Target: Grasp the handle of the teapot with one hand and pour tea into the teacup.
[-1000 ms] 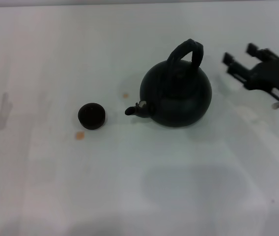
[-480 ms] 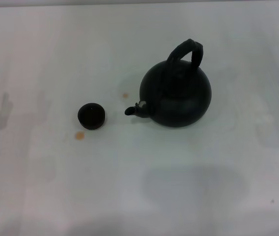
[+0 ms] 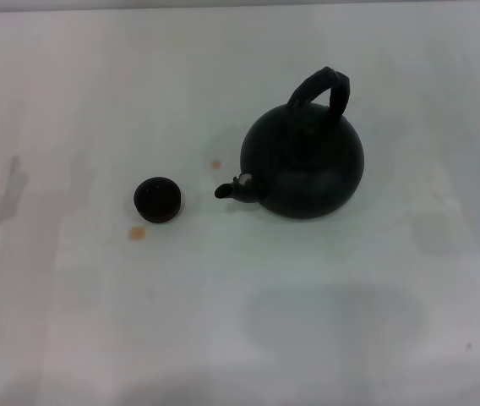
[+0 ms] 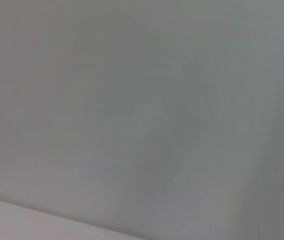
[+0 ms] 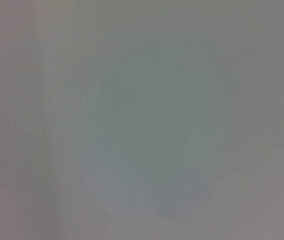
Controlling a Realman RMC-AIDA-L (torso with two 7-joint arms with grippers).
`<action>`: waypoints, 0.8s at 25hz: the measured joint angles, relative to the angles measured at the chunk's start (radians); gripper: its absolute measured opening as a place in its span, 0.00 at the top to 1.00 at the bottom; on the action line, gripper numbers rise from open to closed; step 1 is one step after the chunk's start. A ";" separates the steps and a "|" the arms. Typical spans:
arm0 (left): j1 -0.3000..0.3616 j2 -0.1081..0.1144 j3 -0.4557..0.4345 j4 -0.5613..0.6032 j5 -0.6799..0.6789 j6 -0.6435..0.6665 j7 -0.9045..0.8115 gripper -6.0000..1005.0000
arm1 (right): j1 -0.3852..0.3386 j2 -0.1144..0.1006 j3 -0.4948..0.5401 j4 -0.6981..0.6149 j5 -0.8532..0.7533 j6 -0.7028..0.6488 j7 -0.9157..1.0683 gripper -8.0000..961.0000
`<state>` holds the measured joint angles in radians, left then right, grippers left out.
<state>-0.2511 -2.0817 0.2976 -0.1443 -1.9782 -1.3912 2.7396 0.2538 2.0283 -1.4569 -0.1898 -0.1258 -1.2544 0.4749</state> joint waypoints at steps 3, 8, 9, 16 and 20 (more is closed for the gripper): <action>-0.001 0.000 0.000 0.000 0.000 0.002 0.000 0.14 | 0.003 0.000 0.000 -0.002 0.000 0.001 0.000 0.24; -0.003 -0.001 0.002 -0.002 0.004 0.003 0.000 0.14 | 0.006 0.000 0.000 -0.002 -0.002 0.002 -0.002 0.24; -0.003 -0.001 0.003 -0.002 0.004 0.003 0.000 0.14 | 0.006 0.000 0.001 -0.002 -0.003 0.004 -0.002 0.24; -0.005 -0.002 0.006 -0.003 0.006 0.013 0.000 0.14 | 0.007 0.000 0.000 0.001 -0.006 0.014 0.001 0.24; -0.008 -0.002 0.008 -0.006 0.010 0.039 0.000 0.14 | 0.007 0.000 -0.013 0.002 -0.004 0.023 0.001 0.24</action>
<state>-0.2593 -2.0835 0.3060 -0.1503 -1.9685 -1.3519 2.7396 0.2608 2.0279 -1.4698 -0.1876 -0.1299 -1.2311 0.4763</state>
